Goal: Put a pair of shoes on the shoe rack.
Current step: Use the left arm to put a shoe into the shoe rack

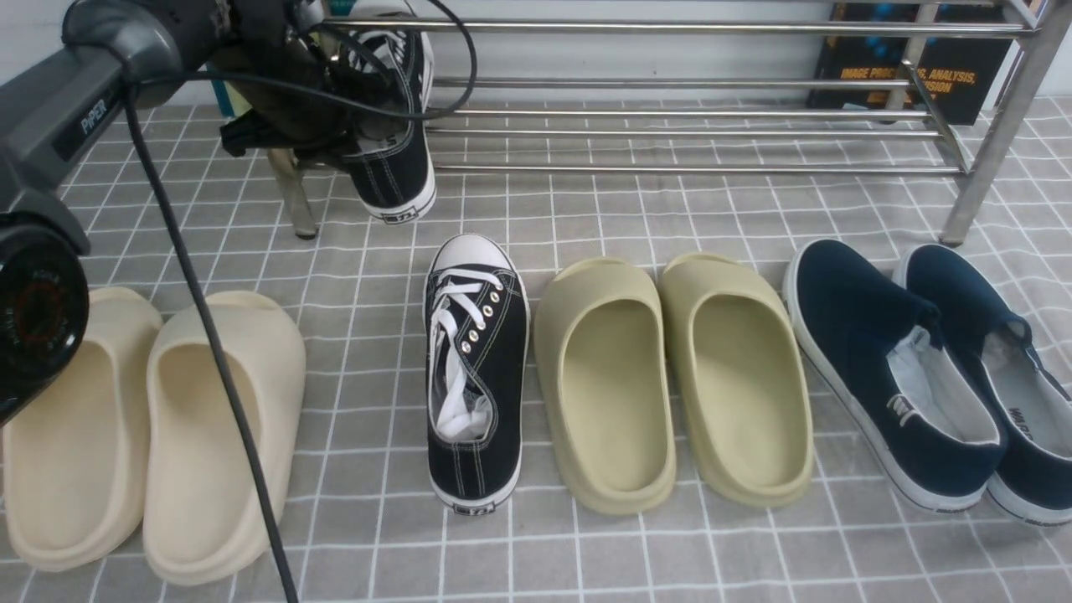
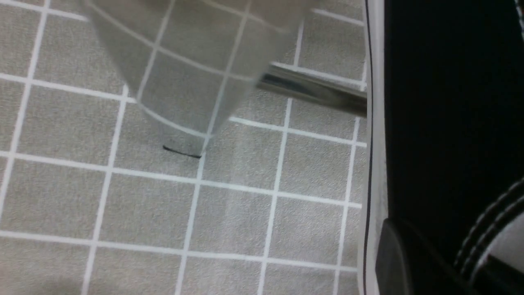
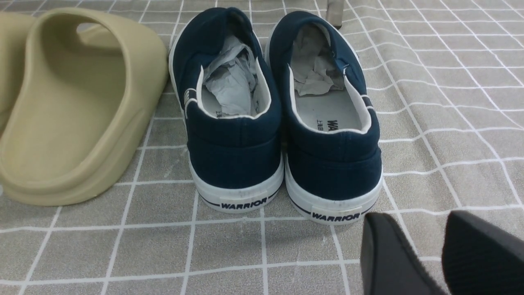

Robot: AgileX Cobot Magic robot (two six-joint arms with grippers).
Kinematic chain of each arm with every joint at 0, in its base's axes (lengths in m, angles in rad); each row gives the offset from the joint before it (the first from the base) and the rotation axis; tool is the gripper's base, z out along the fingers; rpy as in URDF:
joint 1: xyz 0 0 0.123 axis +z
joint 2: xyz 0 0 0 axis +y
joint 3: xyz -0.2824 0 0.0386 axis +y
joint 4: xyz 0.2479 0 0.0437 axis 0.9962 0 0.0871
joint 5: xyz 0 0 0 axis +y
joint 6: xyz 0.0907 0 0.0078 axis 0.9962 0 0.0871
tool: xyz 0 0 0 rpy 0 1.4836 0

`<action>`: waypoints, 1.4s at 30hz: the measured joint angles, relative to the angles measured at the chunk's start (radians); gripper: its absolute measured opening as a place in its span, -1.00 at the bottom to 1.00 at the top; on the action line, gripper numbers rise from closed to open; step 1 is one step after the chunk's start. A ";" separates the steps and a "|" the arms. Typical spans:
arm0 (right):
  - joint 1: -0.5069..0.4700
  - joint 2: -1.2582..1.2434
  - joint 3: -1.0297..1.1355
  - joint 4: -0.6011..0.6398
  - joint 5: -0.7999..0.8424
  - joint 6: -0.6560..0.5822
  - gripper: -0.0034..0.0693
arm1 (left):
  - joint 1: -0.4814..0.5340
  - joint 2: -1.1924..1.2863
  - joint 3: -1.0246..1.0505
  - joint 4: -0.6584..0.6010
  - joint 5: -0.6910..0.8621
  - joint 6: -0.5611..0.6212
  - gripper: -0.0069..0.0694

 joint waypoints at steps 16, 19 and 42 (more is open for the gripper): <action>0.000 0.000 0.000 0.000 0.000 0.000 -0.24 | -0.001 0.000 -0.003 0.030 -0.010 0.003 -0.50; 0.000 0.000 0.000 0.000 0.000 0.000 -0.24 | -0.001 -0.012 -0.005 0.052 -0.001 0.008 -0.27; 0.000 0.000 0.000 0.000 0.000 0.000 -0.24 | -0.013 -0.183 -0.013 0.074 0.343 0.168 -0.84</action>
